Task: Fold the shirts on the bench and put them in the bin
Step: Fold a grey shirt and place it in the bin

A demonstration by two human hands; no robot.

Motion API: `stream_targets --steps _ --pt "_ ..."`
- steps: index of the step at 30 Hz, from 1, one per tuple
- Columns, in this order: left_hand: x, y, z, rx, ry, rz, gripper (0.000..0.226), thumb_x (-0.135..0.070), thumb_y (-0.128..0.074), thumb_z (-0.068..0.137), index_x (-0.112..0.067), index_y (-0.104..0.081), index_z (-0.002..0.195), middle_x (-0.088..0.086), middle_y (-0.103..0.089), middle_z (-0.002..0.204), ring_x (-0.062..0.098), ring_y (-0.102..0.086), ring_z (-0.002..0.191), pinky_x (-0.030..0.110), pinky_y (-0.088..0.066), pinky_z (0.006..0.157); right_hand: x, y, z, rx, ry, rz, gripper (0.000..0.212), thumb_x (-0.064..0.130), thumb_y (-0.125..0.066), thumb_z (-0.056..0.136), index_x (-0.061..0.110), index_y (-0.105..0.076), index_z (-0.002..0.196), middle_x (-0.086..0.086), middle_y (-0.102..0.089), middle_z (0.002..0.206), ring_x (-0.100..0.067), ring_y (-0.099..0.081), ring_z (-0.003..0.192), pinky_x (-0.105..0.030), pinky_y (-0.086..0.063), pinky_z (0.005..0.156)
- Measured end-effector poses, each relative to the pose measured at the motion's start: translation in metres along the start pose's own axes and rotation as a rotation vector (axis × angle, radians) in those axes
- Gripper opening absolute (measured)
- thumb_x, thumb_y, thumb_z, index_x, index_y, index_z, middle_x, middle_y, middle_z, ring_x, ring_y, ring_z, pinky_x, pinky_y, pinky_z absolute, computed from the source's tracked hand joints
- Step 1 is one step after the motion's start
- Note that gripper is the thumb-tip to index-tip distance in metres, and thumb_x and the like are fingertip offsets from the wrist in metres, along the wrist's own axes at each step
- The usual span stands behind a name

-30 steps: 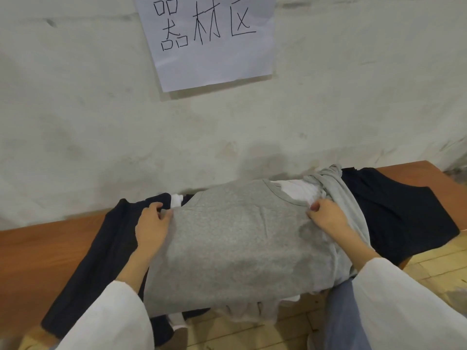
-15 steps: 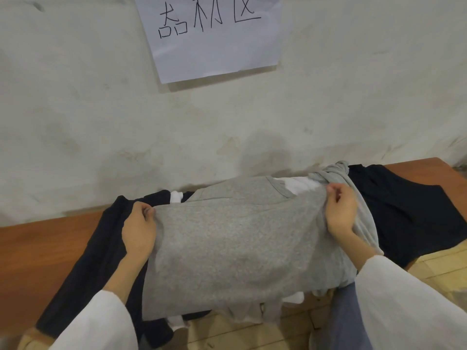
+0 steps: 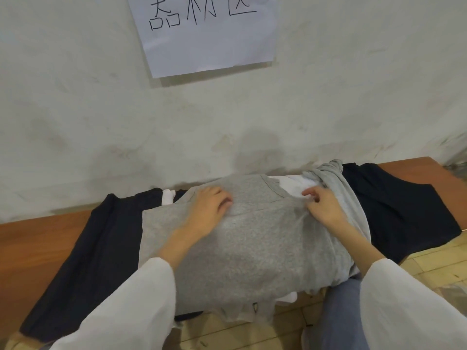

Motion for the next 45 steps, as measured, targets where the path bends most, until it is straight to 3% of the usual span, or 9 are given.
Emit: stream_targets --steps 4,10,15,22,26,32,38,42,45 --pt "0.0 -0.019 0.009 0.12 0.102 -0.083 0.015 -0.029 -0.067 0.086 -0.015 -0.064 0.087 -0.005 -0.055 0.082 0.013 -0.051 0.078 0.031 -0.043 0.072 0.02 -0.012 -0.008 0.054 0.292 -0.189 0.013 0.02 -0.066 0.086 0.017 -0.071 0.097 0.002 -0.058 0.097 -0.014 -0.053 0.094 -0.024 -0.038 0.081" --pt "0.016 -0.02 0.004 0.328 0.165 0.04 0.017 -0.032 -0.058 0.091 -0.019 -0.051 0.083 -0.014 -0.045 0.068 0.011 -0.043 0.071 0.029 -0.029 0.066 0.007 -0.01 -0.002 0.07 0.274 -0.343 0.022 0.04 -0.063 0.087 0.021 -0.055 0.08 0.005 -0.057 0.074 -0.015 -0.051 0.073 -0.031 -0.034 0.069" --pt "0.017 -0.001 0.018 0.156 0.165 -0.007 0.014 -0.014 -0.049 0.096 -0.015 -0.046 0.082 -0.004 -0.047 0.082 0.019 -0.048 0.077 0.029 -0.031 0.067 0.011 0.005 -0.009 -0.146 0.33 -0.087 0.02 0.031 -0.062 0.09 0.015 -0.054 0.079 0.0 -0.054 0.076 -0.016 -0.049 0.071 -0.029 -0.04 0.065" --pt "0.034 -0.025 0.01 0.261 0.306 0.058 0.018 -0.026 -0.044 0.099 -0.015 -0.043 0.086 -0.001 -0.051 0.079 0.02 -0.049 0.074 0.034 -0.037 0.063 0.004 -0.006 -0.006 0.053 0.211 -0.204 0.025 0.037 -0.06 0.09 0.016 -0.045 0.091 0.0 -0.054 0.072 -0.018 -0.052 0.066 -0.032 -0.04 0.059" --pt "0.033 -0.011 0.007 0.085 0.255 0.104 0.021 -0.027 -0.045 0.1 -0.013 -0.047 0.084 -0.001 -0.05 0.076 0.019 -0.049 0.071 0.03 -0.025 0.056 0.011 0.002 -0.003 -0.029 0.342 -0.22 0.024 0.032 -0.06 0.09 0.019 -0.048 0.074 0.0 -0.053 0.064 -0.018 -0.05 0.062 -0.031 -0.035 0.06" --pt "0.047 -0.023 0.009 0.112 0.247 0.116 0.012 -0.019 -0.053 0.093 -0.008 -0.057 0.09 0.008 -0.059 0.091 0.028 -0.055 0.088 0.035 -0.038 0.071 0.01 -0.013 0.014 0.03 0.193 -0.384 0.022 0.034 -0.062 0.087 0.015 -0.06 0.098 -0.002 -0.054 0.102 -0.023 -0.053 0.097 -0.039 -0.045 0.085" --pt "0.1 0.0 0.02 0.145 0.693 0.295 0.042 -0.034 -0.038 0.1 0.002 -0.055 0.112 0.023 -0.053 0.115 0.04 -0.05 0.107 0.044 -0.041 0.087 0.074 -0.035 0.042 0.125 0.192 -0.121 0.019 0.02 -0.059 0.09 0.008 -0.067 0.101 -0.009 -0.066 0.103 -0.023 -0.061 0.095 -0.028 -0.044 0.075" --pt "0.122 -0.01 0.042 0.302 0.819 -0.042 0.045 -0.032 -0.046 0.098 0.001 -0.051 0.067 0.016 -0.048 0.063 0.031 -0.051 0.061 0.035 -0.039 0.056 0.102 -0.069 0.073 0.28 0.094 -0.314 0.025 0.021 -0.053 0.091 0.001 -0.067 0.095 -0.016 -0.067 0.098 -0.032 -0.062 0.097 -0.033 -0.046 0.077" --pt "0.124 -0.016 0.05 0.462 0.909 -0.09 0.038 -0.035 -0.048 0.096 -0.005 -0.049 0.074 0.008 -0.048 0.071 0.022 -0.047 0.064 0.031 -0.038 0.063 0.105 -0.083 0.09 0.334 -0.035 -0.306 0.026 0.031 -0.052 0.09 0.006 -0.058 0.094 -0.012 -0.06 0.096 -0.029 -0.055 0.092 -0.03 -0.041 0.076"
Point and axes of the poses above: each hand's wrist, its own z-axis towards the middle knuckle, its own y-axis out of the back of the hand, x = y × z, the point moved 7 cm from there along z, towards the middle knuckle
